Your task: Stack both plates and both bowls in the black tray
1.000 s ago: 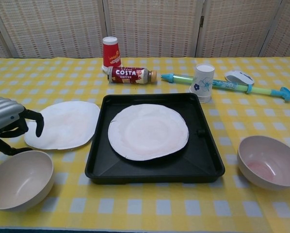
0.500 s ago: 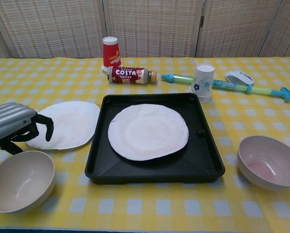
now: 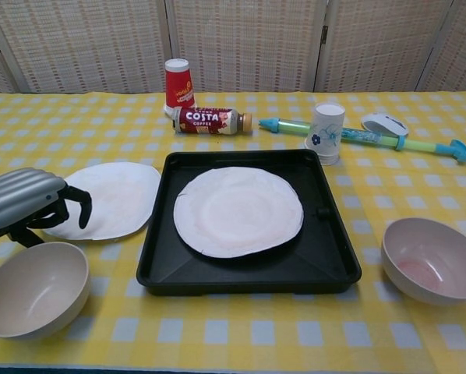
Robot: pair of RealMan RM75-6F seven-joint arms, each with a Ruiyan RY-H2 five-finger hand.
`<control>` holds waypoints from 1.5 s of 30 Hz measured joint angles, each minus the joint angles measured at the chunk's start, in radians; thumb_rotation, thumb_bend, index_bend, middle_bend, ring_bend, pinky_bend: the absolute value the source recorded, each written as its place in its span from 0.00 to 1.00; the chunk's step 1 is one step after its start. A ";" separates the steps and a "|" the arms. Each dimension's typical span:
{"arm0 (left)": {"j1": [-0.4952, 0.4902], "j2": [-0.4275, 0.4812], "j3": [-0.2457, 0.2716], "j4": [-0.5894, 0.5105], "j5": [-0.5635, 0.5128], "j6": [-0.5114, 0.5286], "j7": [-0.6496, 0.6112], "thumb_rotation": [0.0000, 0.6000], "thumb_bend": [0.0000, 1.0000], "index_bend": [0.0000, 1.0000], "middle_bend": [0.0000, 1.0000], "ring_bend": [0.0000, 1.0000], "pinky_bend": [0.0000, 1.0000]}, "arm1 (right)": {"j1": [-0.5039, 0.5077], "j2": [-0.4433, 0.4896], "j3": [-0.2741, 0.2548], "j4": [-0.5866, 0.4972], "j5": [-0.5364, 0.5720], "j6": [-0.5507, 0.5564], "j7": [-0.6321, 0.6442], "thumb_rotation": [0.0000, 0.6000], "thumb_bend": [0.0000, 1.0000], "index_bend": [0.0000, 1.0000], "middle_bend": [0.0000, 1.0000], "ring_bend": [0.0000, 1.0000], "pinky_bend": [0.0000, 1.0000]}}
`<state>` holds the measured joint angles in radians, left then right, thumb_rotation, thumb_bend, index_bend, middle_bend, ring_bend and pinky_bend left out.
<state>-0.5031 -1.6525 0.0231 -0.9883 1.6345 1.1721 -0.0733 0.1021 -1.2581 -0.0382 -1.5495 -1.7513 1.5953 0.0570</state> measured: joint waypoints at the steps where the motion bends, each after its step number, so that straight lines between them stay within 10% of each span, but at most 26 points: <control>1: -0.001 -0.001 0.000 0.003 0.000 0.000 -0.002 1.00 0.29 0.56 1.00 0.97 1.00 | 0.000 0.000 0.001 0.000 0.001 -0.001 0.000 1.00 0.25 0.24 0.00 0.00 0.00; 45: -0.021 -0.158 0.040 0.330 0.067 0.185 -0.210 1.00 0.51 0.65 1.00 0.98 1.00 | -0.002 0.005 0.006 -0.002 0.005 -0.016 -0.001 1.00 0.25 0.24 0.00 0.00 0.00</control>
<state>-0.5239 -1.8101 0.0634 -0.6582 1.7013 1.3574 -0.2832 0.1002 -1.2531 -0.0323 -1.5518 -1.7458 1.5795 0.0563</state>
